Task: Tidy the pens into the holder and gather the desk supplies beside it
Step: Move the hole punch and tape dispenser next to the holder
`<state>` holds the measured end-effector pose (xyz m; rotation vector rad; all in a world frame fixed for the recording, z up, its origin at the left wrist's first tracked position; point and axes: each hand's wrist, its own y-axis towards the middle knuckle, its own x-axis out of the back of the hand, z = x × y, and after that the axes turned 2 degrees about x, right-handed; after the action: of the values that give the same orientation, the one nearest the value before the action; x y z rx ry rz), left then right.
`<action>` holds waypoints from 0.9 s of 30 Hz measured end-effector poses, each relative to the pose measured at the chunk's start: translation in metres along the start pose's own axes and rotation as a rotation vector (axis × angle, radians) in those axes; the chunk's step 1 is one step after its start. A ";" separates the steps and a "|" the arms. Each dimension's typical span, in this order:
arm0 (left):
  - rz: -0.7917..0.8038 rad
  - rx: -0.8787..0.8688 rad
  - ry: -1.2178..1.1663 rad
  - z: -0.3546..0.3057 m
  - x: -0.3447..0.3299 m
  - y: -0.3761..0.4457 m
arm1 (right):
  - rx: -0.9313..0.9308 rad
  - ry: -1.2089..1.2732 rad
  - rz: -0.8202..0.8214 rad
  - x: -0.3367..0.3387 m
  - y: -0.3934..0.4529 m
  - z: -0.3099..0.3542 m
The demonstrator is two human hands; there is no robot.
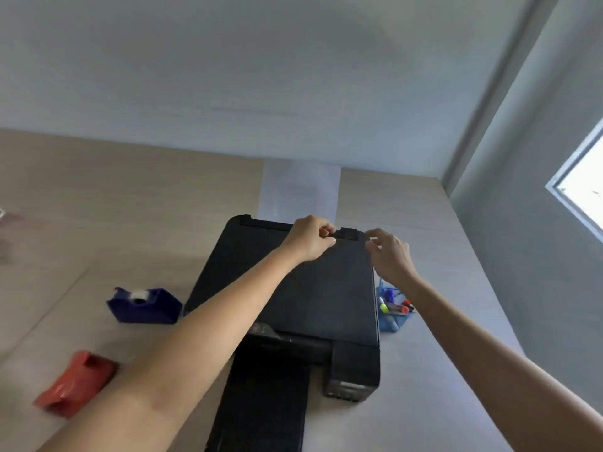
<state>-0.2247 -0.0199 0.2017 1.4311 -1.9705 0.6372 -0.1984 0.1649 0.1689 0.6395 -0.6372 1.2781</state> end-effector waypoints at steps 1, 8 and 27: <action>-0.023 0.031 -0.001 0.016 0.018 -0.010 | 0.035 0.018 0.022 -0.011 0.000 0.021; -0.086 0.374 0.061 0.158 0.132 -0.103 | 0.264 0.060 0.275 -0.126 -0.018 0.162; 0.027 0.939 -0.292 0.412 0.149 -0.282 | 0.193 -0.331 0.700 -0.413 -0.056 0.252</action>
<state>-0.0706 -0.4861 0.0298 2.1192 -1.9815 1.5786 -0.2338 -0.3002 0.0277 0.8337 -1.0775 1.9193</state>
